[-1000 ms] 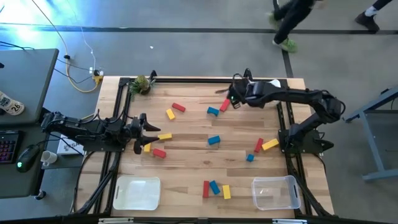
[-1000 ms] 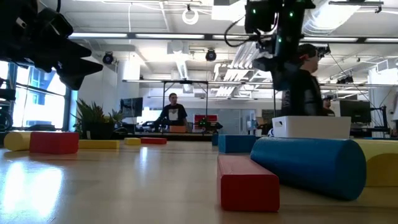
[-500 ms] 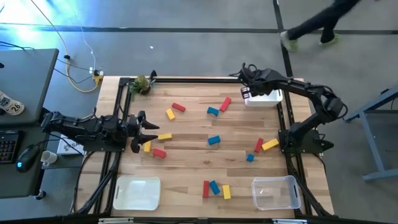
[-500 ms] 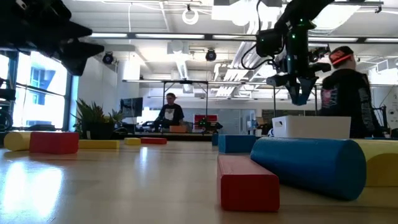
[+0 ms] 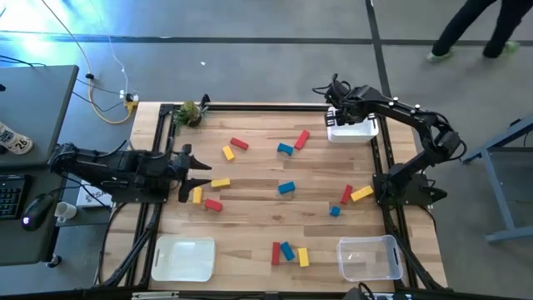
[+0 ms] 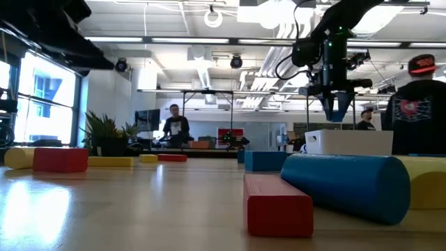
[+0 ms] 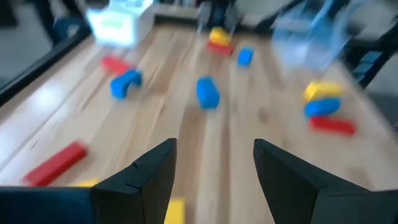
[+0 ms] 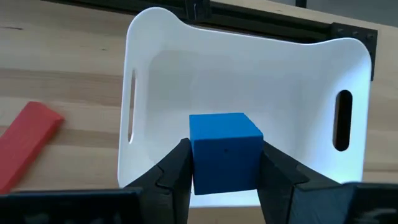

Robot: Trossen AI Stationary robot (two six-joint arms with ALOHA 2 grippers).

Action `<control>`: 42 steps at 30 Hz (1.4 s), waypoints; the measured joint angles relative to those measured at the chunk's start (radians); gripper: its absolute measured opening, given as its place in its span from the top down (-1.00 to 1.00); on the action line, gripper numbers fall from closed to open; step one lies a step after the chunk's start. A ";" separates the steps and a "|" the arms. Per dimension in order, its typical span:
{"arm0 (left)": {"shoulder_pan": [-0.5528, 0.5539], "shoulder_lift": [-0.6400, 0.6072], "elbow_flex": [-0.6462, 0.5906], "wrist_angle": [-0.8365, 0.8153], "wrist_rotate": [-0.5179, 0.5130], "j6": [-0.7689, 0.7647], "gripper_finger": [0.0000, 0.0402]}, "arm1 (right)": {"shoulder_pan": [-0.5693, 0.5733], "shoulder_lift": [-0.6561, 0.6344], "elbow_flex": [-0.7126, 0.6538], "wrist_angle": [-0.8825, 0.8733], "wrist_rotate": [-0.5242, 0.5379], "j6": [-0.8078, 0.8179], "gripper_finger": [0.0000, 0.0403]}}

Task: Sort & place blocks by color
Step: Put the blue block into the top white bin, then put the yellow block into the bottom white bin

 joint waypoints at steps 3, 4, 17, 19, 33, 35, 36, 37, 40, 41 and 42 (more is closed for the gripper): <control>0.000 0.074 0.026 -0.025 -0.021 -0.001 -0.01 | 0.000 0.000 0.000 0.000 -0.001 -0.003 0.33; 0.000 0.099 0.031 -0.026 -0.029 -0.001 -0.01 | 0.000 0.000 0.000 0.000 0.000 -0.010 0.32; 0.000 0.376 0.110 -0.026 -0.083 -0.008 -0.01 | 0.000 0.000 0.000 0.000 0.073 -0.053 0.10; 0.000 0.405 0.124 -0.027 -0.083 0.015 -0.01 | 0.000 0.000 0.000 0.001 0.089 -0.053 0.04; 0.000 0.599 0.285 -0.170 -0.084 0.085 -0.01 | 0.016 0.001 0.001 0.015 0.098 -0.098 -0.14; 0.005 0.627 0.294 -0.186 -0.083 0.084 -0.01 | 0.016 0.001 0.001 0.017 0.096 -0.098 -0.14; 0.012 0.641 0.296 -0.190 -0.078 0.079 -0.01 | 0.016 0.001 0.001 0.019 0.092 -0.100 -0.14; 0.021 0.656 0.298 -0.199 -0.075 0.077 -0.01 | 0.016 0.001 0.001 0.023 0.089 -0.106 -0.14; 0.061 0.706 0.298 -0.231 -0.071 0.063 -0.01 | 0.017 -0.001 0.001 0.026 0.066 -0.108 -0.14; 0.076 0.722 0.298 -0.239 -0.068 0.062 -0.01 | 0.017 -0.005 0.001 0.032 0.053 -0.106 -0.14; 0.092 0.738 0.298 -0.242 -0.058 0.060 -0.01 | 0.017 -0.010 0.001 0.038 0.035 -0.107 -0.14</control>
